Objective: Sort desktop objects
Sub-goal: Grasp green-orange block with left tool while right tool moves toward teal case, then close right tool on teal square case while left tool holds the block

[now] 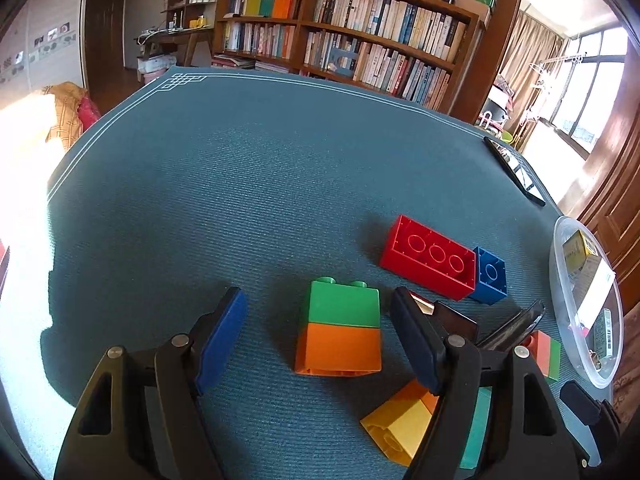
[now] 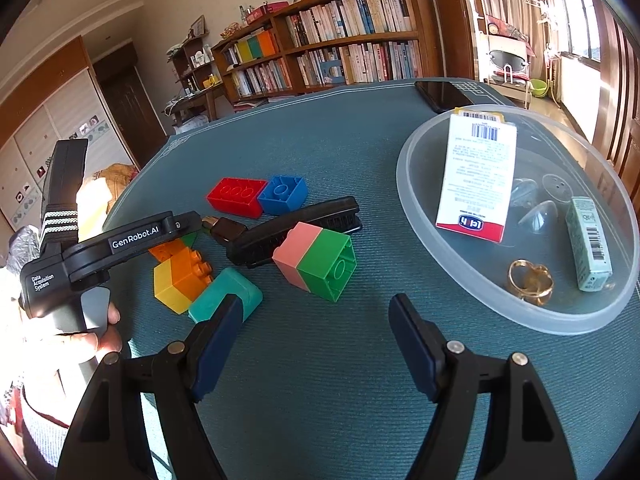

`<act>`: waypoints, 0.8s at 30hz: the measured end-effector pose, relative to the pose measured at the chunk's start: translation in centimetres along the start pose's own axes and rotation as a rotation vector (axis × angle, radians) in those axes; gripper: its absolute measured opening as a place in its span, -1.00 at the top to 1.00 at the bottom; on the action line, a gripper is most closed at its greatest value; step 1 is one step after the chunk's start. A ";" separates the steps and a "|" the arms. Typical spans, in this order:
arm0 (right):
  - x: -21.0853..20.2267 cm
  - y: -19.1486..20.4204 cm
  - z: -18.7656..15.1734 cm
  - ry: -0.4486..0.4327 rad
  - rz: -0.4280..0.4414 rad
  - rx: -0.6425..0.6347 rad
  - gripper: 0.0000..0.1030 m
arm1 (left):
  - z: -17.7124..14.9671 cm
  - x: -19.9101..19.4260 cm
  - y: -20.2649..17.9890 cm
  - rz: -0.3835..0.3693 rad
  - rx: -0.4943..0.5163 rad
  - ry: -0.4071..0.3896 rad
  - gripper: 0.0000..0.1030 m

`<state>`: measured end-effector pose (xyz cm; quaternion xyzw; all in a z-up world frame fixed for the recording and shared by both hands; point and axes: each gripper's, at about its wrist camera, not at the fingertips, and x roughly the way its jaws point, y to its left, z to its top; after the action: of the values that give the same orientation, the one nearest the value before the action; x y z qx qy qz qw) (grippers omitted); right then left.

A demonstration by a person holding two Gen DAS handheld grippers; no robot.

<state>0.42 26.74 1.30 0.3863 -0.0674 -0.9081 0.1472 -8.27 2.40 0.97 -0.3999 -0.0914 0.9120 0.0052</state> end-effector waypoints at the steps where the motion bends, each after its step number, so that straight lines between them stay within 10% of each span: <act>1: 0.0 0.1 -0.1 0.002 0.004 -0.004 -0.53 | 0.1 0.0 0.0 0.013 0.006 -0.002 -0.20; 5: 0.2 0.5 -0.2 0.010 0.018 -0.022 -0.53 | 0.1 0.0 0.1 -0.034 0.002 -0.007 0.26; 24: 3.7 5.0 -0.7 0.091 0.042 -0.231 -0.53 | 1.0 -1.3 1.4 -0.042 -0.084 -0.064 0.27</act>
<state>-0.45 20.77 -0.55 0.4062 0.0362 -0.8880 0.2126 -8.05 0.77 2.32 -0.3686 -0.1380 0.9193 0.0049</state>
